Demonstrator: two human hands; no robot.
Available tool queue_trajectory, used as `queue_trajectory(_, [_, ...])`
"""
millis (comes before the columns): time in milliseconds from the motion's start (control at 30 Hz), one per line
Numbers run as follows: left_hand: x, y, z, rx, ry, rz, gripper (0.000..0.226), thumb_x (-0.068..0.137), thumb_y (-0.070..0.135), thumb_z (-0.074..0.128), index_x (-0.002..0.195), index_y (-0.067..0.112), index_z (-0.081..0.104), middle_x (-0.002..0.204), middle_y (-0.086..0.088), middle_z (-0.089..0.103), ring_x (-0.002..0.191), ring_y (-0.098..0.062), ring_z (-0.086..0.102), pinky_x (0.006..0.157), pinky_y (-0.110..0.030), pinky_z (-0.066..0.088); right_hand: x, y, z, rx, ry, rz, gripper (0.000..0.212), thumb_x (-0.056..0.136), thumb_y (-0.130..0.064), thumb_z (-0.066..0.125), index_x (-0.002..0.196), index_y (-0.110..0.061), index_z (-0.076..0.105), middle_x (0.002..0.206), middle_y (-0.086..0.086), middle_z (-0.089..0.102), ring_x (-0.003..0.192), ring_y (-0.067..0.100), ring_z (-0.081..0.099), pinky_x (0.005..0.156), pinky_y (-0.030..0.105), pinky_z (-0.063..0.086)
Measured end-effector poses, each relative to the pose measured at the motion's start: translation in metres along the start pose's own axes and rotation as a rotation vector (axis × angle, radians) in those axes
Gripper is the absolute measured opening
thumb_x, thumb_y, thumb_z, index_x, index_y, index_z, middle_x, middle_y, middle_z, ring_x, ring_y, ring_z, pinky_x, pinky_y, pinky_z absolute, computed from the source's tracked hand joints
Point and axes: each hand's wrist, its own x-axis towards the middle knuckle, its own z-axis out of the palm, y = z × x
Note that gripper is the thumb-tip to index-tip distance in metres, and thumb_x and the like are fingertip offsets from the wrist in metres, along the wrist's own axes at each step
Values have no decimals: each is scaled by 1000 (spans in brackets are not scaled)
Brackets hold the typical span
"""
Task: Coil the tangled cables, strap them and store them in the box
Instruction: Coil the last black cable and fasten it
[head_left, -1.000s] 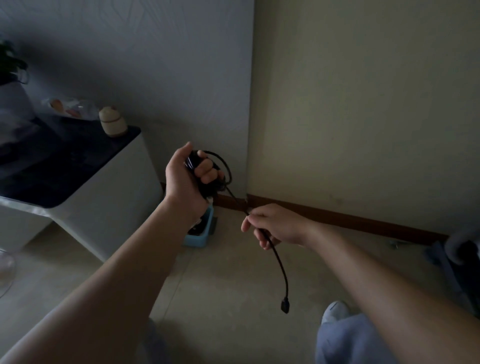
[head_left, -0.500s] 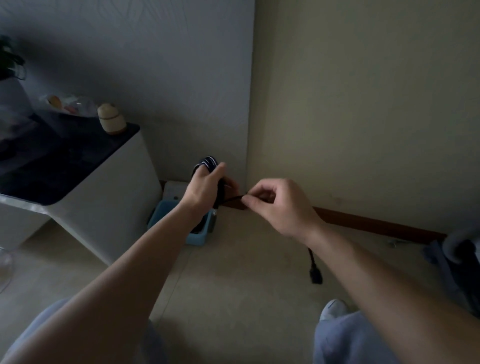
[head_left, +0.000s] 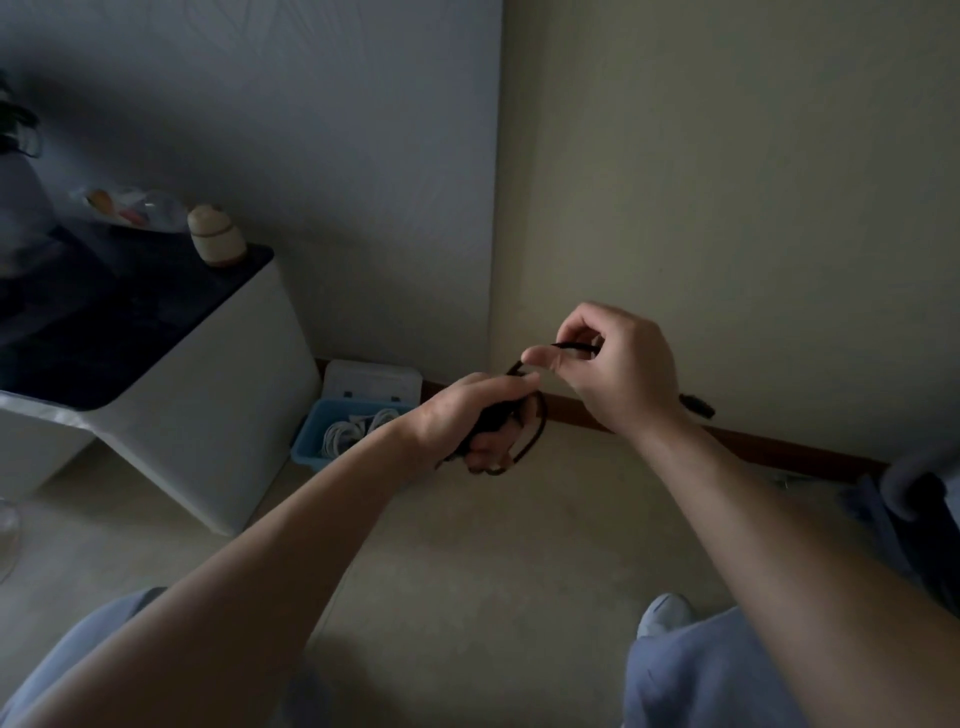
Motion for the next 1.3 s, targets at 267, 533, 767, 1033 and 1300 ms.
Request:
queue_trajectory(267, [1, 3, -15, -237, 30, 118, 39, 99, 44, 43, 71, 18, 47, 41, 4, 25, 32, -12, 21, 59, -37, 34, -3, 22, 15, 140, -275, 174, 58, 88, -70, 41, 65, -19, 59, 51, -15, 51, 50, 1, 47, 51, 18, 28])
queue_trajectory(533, [-1, 9, -25, -840, 156, 229, 32, 92, 43, 49, 73, 18, 50, 41, 9, 29, 34, -8, 30, 61, -26, 49, -9, 18, 30, 384, -669, 471, 41, 108, -29, 38, 79, -13, 62, 49, -10, 48, 41, 6, 44, 50, 26, 49])
queue_trajectory(767, [2, 11, -31, -852, 394, 297, 37, 99, 44, 44, 73, 18, 49, 46, 8, 26, 39, -11, 28, 61, -27, 48, -22, -5, 29, 571, -804, 572, 26, 109, -24, 42, 115, -11, 64, 75, 0, 70, 57, 16, 64, 53, 31, 55])
queue_trajectory(1033, [15, 1, -17, -613, 611, 253, 35, 101, 36, 48, 73, 16, 49, 44, 3, 26, 37, -15, 26, 56, -29, 45, -25, -25, 32, 865, -754, 712, 21, 106, -11, 43, 111, -10, 63, 91, 12, 78, 75, 26, 75, 60, 31, 59])
queue_trajectory(1300, [20, -11, 9, -211, 747, 302, 33, 101, 16, 50, 69, 13, 41, 47, -2, 34, 36, -15, 29, 38, -23, 25, -22, -30, 33, 1192, -724, 1077, 50, 97, -44, 36, 90, -3, 64, 81, 18, 65, 76, 34, 70, 74, 41, 58])
